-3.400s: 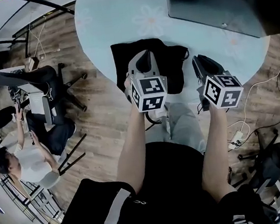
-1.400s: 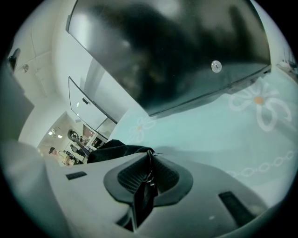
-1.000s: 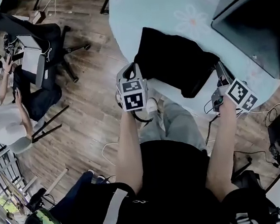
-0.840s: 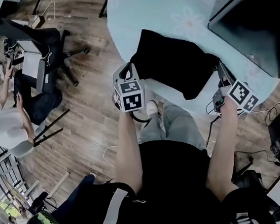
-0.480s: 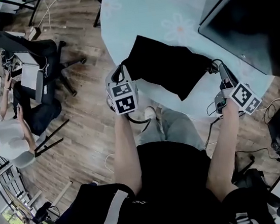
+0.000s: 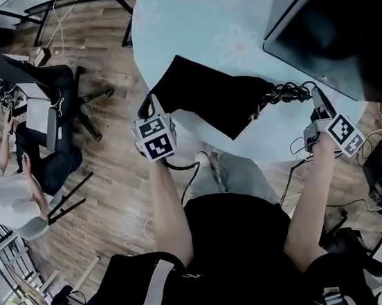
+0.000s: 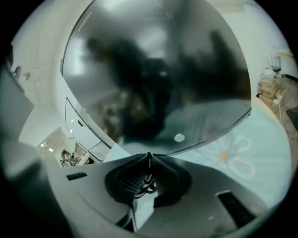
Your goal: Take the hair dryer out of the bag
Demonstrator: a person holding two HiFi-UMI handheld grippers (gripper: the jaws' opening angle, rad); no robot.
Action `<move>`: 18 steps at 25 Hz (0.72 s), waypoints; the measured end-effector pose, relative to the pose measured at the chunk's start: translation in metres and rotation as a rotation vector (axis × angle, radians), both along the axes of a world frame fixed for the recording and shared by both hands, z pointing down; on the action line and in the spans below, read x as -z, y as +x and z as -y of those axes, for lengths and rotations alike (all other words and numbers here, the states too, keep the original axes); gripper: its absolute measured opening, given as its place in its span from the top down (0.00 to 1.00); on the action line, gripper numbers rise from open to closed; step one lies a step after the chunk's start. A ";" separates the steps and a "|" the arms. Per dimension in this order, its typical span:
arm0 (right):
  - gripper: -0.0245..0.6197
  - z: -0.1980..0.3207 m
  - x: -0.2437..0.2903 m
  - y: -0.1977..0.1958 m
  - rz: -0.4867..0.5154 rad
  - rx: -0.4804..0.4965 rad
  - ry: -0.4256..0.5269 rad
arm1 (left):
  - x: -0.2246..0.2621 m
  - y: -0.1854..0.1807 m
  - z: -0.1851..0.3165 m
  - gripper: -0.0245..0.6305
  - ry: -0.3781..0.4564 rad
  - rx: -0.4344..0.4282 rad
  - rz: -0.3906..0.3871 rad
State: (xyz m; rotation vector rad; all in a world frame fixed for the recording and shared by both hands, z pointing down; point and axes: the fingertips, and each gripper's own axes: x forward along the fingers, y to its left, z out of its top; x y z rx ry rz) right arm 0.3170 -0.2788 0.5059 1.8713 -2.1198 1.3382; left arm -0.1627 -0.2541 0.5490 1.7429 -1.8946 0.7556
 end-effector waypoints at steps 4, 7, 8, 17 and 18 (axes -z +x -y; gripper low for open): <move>0.92 -0.006 0.007 0.024 -0.017 -0.069 0.012 | -0.001 -0.010 0.000 0.93 0.002 0.020 0.025; 0.92 -0.016 0.011 0.039 -0.035 -0.116 0.011 | 0.001 -0.018 -0.002 0.93 0.002 0.038 0.024; 0.92 -0.020 0.012 0.042 -0.040 -0.131 0.011 | 0.001 -0.020 -0.003 0.93 0.000 0.042 0.027; 0.92 -0.083 0.001 0.055 -0.045 -0.230 -0.022 | -0.013 -0.008 -0.012 0.92 -0.038 0.026 0.066; 0.92 -0.090 -0.001 0.053 -0.046 -0.235 -0.027 | -0.012 -0.006 -0.013 0.92 -0.039 0.017 0.070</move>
